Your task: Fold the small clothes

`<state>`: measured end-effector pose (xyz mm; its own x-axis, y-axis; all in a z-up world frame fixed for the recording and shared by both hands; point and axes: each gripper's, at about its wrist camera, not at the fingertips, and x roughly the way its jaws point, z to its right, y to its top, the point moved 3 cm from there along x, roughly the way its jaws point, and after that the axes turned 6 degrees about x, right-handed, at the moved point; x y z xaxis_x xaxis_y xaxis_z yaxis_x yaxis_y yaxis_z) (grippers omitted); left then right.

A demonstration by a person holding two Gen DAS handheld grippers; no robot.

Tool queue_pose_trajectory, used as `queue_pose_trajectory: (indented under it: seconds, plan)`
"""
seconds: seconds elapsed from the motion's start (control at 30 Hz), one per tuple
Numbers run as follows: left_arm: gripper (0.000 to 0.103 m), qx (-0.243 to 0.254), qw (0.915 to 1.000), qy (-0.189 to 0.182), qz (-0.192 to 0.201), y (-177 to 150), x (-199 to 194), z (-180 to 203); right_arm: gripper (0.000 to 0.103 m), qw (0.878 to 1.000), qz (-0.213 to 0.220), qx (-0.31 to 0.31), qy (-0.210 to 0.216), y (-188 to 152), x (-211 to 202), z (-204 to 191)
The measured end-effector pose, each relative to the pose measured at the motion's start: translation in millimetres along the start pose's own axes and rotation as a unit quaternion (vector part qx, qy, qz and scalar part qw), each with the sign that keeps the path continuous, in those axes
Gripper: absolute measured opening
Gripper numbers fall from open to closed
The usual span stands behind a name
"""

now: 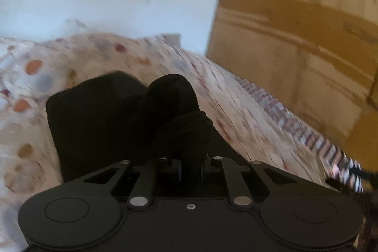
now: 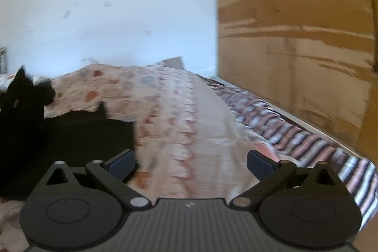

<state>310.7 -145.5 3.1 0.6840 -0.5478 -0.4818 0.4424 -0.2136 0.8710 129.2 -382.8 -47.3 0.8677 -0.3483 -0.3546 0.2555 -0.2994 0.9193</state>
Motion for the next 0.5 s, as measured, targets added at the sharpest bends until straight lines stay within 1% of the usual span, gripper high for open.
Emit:
queue_pose_trajectory:
  seconds: [0.1,0.17,0.23,0.33,0.4,0.43,0.5]
  plan:
    - [0.014,-0.007,0.9993,-0.021,-0.030,-21.9,8.6,11.0,0.103,1.000,-0.015,0.021,0.002,0.7,7.8,15.4]
    - [0.016,-0.010,0.9986,-0.027,-0.045,-34.6,10.9,16.3,0.103,0.999,-0.033,0.035,0.022,-0.5,15.7,20.3]
    - [0.019,-0.016,0.9983,-0.031,-0.046,-45.4,7.9,18.2,0.103,0.995,-0.046,0.069,0.047,1.1,23.1,25.2]
    - [0.027,-0.024,0.9982,-0.040,-0.038,-50.6,2.1,19.0,0.103,0.986,-0.078,0.122,0.085,4.1,36.8,30.6]
    - [0.039,-0.020,0.9984,-0.042,-0.033,-52.4,-3.0,22.4,0.103,0.977,-0.102,0.152,0.110,8.8,47.6,30.9]
    - [0.043,-0.016,0.9987,-0.039,-0.028,-52.9,-6.8,23.9,0.103,0.972,-0.113,0.163,0.127,11.8,53.3,29.8]
    - [0.062,-0.010,0.9994,-0.029,-0.017,-51.5,-13.1,28.3,0.103,0.960,-0.130,0.181,0.171,19.0,64.8,23.2]
